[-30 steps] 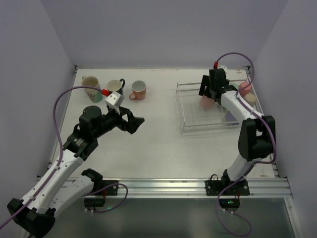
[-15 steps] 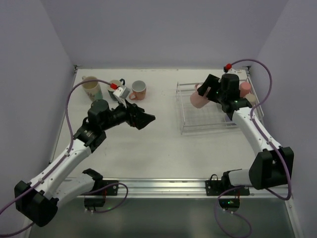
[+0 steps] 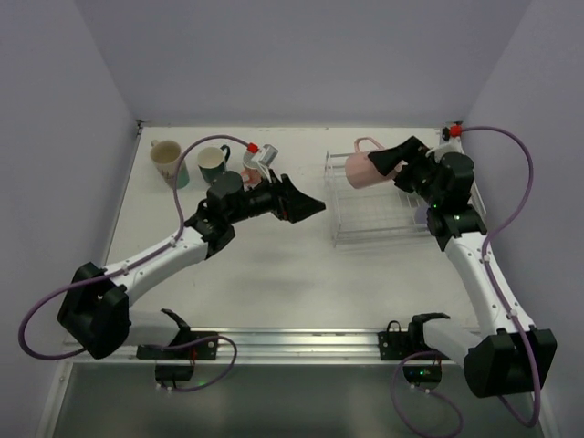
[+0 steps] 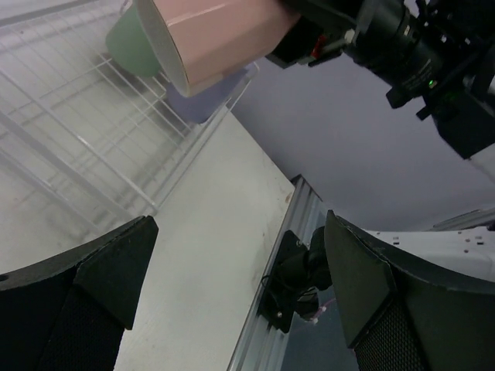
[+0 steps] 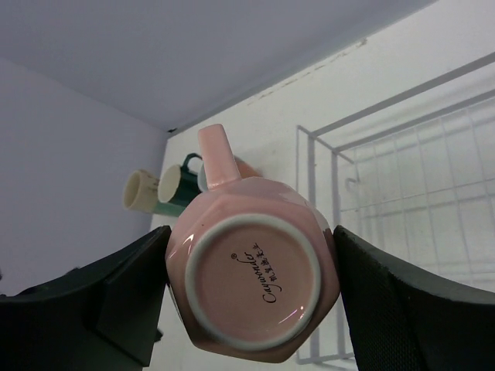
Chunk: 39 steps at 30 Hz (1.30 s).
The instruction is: Unload the cups from the dish rack
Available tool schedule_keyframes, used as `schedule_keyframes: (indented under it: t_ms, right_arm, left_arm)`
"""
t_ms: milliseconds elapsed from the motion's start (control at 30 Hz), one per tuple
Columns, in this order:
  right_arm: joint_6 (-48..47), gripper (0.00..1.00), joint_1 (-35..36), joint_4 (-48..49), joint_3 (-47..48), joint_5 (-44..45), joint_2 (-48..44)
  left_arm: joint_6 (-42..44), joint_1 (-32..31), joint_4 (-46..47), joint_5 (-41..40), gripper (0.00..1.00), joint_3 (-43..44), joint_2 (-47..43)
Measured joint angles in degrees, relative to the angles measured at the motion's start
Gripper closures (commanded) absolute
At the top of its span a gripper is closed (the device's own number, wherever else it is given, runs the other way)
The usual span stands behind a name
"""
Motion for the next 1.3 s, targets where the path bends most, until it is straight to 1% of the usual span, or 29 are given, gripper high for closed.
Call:
schedule_keyframes:
  t_ms: [133,300,433,567,600,733,800,833,900,967,1033,1133,1167,1233,1267,1300]
  right_arm:
    - [4.13,0.71,0.04,4.92,-4.42,-5.03,-3.5]
    - [8.5,0.71,0.04,9.53,-7.93,-10.21,-5.57]
    - [10.99,0.7,0.04,13.11,-9.84,-13.4,-6.58]
    - [12.9,0.7,0.04,16.22,-10.86,-16.11,-6.56]
    - [13.2,0.7,0.04,16.83,-11.06,-16.48,-6.51]
    - [14.21,0.7,0.04,18.99,-11.56,-18.03,-6.01]
    - [14.51,0.7,0.04,19.98,-11.8,-18.53,-5.7]
    - [14.58,0.7,0.04,20.17,-11.96,-18.6,-5.66]
    - [14.69,0.7,0.04,20.39,-12.39,-18.84,-5.66]
    - [14.69,0.7,0.04,20.41,-12.66,-18.88,-5.66]
    - [14.71,0.7,0.04,20.59,-12.81,-18.86,-5.64]
    - [15.08,0.7,0.04,21.24,-13.11,-19.15,-5.53]
    - [15.45,0.7,0.04,21.88,-13.31,-19.37,-5.35]
    - [16.68,0.7,-0.02,23.54,-13.46,-20.17,-4.81]
    - [17.07,0.7,-0.04,24.48,-13.46,-20.41,-4.48]
    - [17.64,0.7,-0.04,25.55,-13.66,-20.59,-4.11]
  left_arm:
    - [-2.38,-1.11,4.48,-0.63,0.04,3.5,4.9]
    - [-4.22,-1.79,8.22,-1.42,0.04,7.61,10.16]
    - [-5.86,-1.86,11.26,-1.46,0.05,8.37,12.98]
    - [-8.13,-2.05,14.12,-1.09,0.09,8.39,15.19]
    - [-8.68,-2.16,14.82,-0.96,0.12,8.44,15.63]
    - [-10.62,-2.75,17.4,0.02,0.2,8.46,16.72]
    - [-11.58,-2.97,18.45,0.52,0.26,8.52,16.83]
    - [-11.78,-3.1,18.91,0.7,0.27,8.63,16.83]
    - [-12.24,-3.26,19.96,0.87,0.35,8.7,16.83]
    - [-12.48,-3.41,20.61,1.11,0.4,8.74,16.81]
    - [-12.66,-3.61,21.05,1.22,0.42,8.74,16.83]
    - [-13.35,-3.89,21.59,1.6,0.51,8.87,16.83]
    - [-13.55,-4.0,21.88,1.7,0.56,8.94,16.85]
    - [-13.88,-4.0,22.51,1.77,0.62,8.96,17.16]
    - [-14.21,-4.0,23.1,1.75,0.72,8.96,17.42]
    - [-14.82,-4.0,23.69,1.75,0.77,8.96,17.73]
